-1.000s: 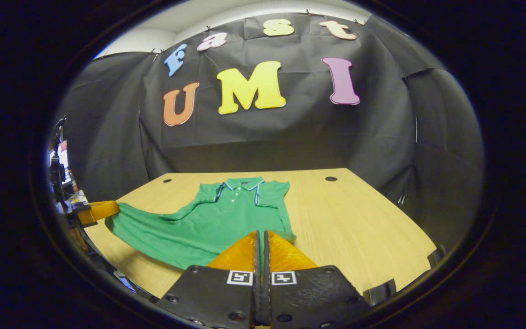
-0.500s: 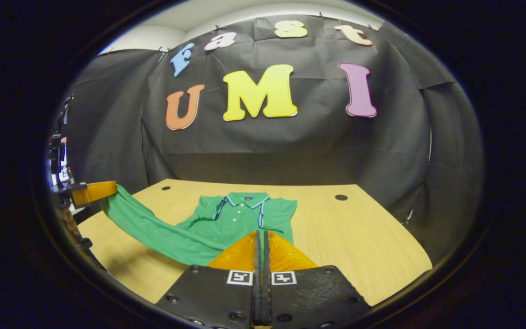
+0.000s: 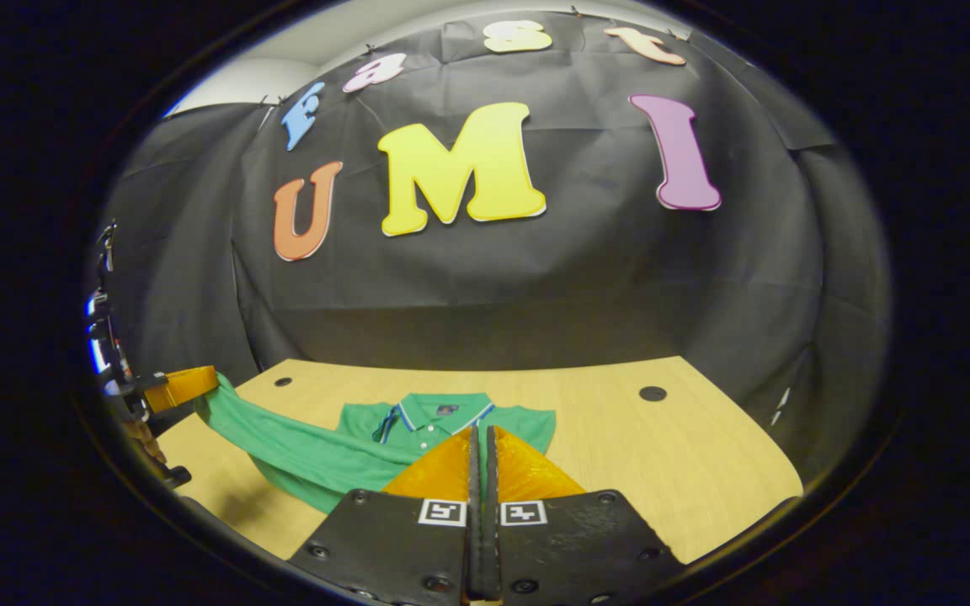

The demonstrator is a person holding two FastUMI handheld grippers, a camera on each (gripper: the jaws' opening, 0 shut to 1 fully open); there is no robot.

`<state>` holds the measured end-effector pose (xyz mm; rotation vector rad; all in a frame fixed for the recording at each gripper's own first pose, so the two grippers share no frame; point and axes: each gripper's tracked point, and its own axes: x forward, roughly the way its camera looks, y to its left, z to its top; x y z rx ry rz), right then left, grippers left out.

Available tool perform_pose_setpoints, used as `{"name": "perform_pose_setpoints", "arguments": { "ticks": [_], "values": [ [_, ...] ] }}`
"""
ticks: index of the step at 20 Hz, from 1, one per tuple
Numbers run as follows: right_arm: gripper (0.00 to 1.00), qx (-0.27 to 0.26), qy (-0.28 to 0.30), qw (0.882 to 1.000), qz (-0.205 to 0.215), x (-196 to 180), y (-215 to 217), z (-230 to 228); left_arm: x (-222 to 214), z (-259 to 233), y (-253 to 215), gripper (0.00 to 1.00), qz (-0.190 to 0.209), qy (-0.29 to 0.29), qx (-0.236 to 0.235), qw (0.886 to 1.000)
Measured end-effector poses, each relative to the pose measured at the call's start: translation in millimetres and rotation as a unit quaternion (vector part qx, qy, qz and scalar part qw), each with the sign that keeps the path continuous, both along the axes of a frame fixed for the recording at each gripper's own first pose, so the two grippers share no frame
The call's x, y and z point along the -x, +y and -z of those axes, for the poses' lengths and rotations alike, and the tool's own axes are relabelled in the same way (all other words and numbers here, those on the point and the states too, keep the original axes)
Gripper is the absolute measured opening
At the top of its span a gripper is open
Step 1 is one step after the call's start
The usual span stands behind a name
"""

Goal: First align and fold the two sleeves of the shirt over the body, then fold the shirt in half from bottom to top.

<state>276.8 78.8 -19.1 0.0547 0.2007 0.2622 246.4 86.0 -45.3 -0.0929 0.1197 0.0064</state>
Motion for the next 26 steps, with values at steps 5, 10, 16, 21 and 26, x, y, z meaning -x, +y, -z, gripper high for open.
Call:
{"name": "perform_pose_setpoints", "arguments": {
  "ticks": [5,10,16,21,26],
  "values": [
    [0.00,0.008,0.006,1.000,0.008,-106,9,-4,-90,2,8,0.06,0.005,0.008,-0.007,1.000],
    [0.00,0.019,0.021,1.000,0.014,-190,18,27,-168,43,11,0.06,0.009,0.031,0.007,0.999],
    [0.00,0.038,0.060,0.997,0.026,-257,25,89,-223,121,11,0.06,0.018,0.089,0.010,0.996],
    [0.01,0.045,0.074,0.996,0.032,-270,26,110,-225,141,14,0.07,0.011,0.111,0.002,0.994],
    [0.71,0.044,0.043,0.997,0.048,-257,14,86,-219,135,8,0.99,0.009,0.116,-0.014,0.993]
  ]
}}
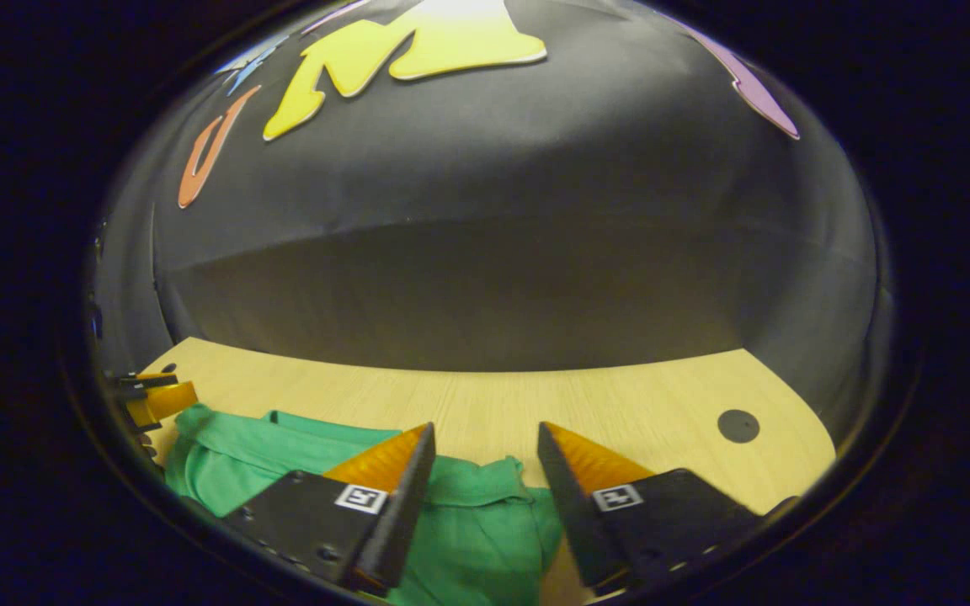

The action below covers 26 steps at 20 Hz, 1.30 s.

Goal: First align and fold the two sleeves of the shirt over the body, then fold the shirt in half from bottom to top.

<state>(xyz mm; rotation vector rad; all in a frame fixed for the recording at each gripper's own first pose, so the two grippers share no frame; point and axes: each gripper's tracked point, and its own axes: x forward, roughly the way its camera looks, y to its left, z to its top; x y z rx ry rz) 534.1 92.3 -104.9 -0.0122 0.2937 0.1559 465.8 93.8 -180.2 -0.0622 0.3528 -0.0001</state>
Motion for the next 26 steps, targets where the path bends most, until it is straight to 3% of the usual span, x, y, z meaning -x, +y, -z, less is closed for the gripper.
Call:
{"name": "perform_pose_setpoints", "arguments": {
  "ticks": [2,4,8,13,17,20,24,25,26],
  "values": [
    [0.97,0.019,-0.013,1.000,0.010,12,-5,-12,4,-17,-1,1.00,-0.004,-0.011,0.009,1.000],
    [0.98,0.031,-0.028,0.999,0.015,30,-5,-26,18,-40,-9,1.00,0.004,-0.021,0.022,1.000],
    [0.99,0.007,-0.033,0.999,0.003,91,10,-57,61,-94,-23,1.00,0.013,-0.051,0.010,0.999],
    [0.96,0.025,-0.090,0.996,0.005,189,10,-135,157,-178,-40,1.00,0.036,-0.121,-0.037,0.991],
    [0.94,0.009,-0.096,0.995,0.022,279,1,-172,237,-230,-47,1.00,0.046,-0.167,-0.022,0.985],
    [0.96,-0.008,-0.108,0.994,0.005,338,4,-192,292,-240,-42,1.00,0.029,-0.178,-0.024,0.983],
    [0.95,0.012,-0.141,0.990,-0.008,409,4,-196,349,-234,-44,1.00,0.019,-0.175,-0.040,0.984],
    [0.95,0.012,-0.142,0.990,-0.015,425,6,-192,358,-231,-45,0.84,0.016,-0.174,-0.042,0.984],
    [0.93,0.010,-0.144,0.989,-0.023,441,8,-189,370,-228,-45,1.00,0.011,-0.175,-0.041,0.984]
  ]
}}
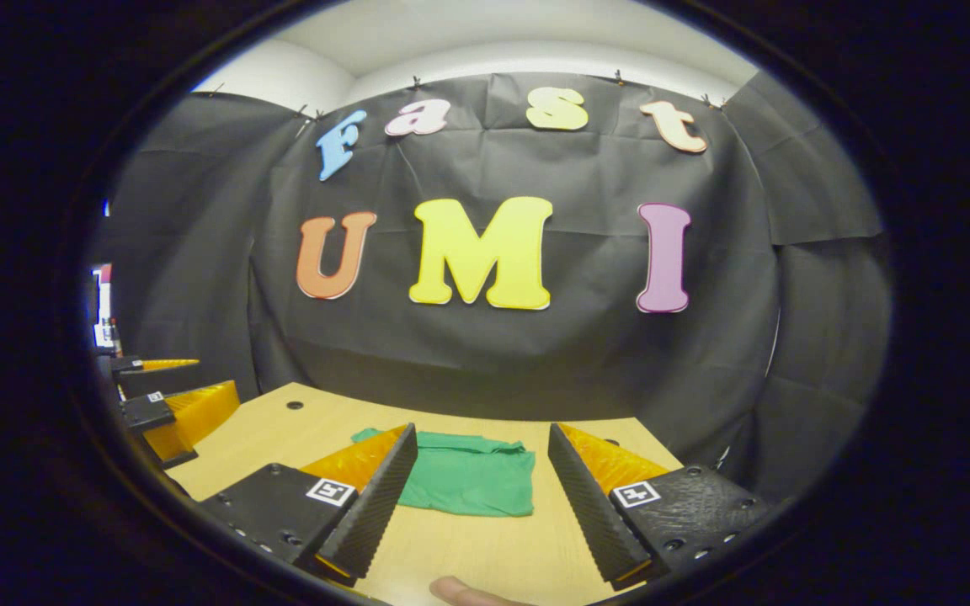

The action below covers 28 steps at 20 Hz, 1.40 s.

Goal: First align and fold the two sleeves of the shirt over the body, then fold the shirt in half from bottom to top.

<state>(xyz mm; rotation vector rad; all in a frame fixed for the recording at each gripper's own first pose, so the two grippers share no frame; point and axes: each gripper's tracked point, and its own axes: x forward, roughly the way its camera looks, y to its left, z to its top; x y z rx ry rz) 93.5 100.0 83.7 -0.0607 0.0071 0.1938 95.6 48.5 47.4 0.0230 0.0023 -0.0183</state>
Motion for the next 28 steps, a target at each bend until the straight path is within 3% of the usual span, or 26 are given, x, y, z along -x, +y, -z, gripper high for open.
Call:
{"name": "perform_pose_setpoints", "arguments": {
  "ticks": [1,2,3,4,5,9,14,18,28],
  "values": [
    [0.95,-0.001,0.000,1.000,-0.003,12,1,4,10,1,-1,0.84,-0.004,-0.004,0.004,1.000],
    [0.96,-0.001,-0.001,1.000,-0.005,24,0,8,21,3,-1,0.86,-0.011,-0.009,0.010,1.000],
    [0.94,-0.003,-0.004,1.000,-0.004,34,-2,11,32,7,-2,1.00,-0.015,-0.013,0.015,1.000],
    [0.95,-0.007,-0.004,1.000,-0.003,44,-2,14,43,11,-4,0.87,-0.015,-0.016,0.019,1.000],
    [0.95,-0.015,-0.002,1.000,-0.008,52,0,18,51,16,-7,1.00,-0.015,-0.016,0.022,1.000],
    [0.93,-0.040,0.003,0.999,-0.015,84,7,26,80,28,-14,1.00,-0.009,-0.021,0.027,0.999],
    [0.95,0.016,-0.029,0.999,0.008,112,-7,43,95,45,-31,1.00,0.009,-0.019,0.032,0.999],
    [0.95,0.054,-0.026,0.998,0.013,118,-24,82,97,56,-47,1.00,0.017,-0.014,0.005,1.000],
    [0.95,0.039,-0.011,0.999,0.032,115,-52,116,95,82,-91,1.00,0.056,0.012,0.002,0.998]
  ]
}}
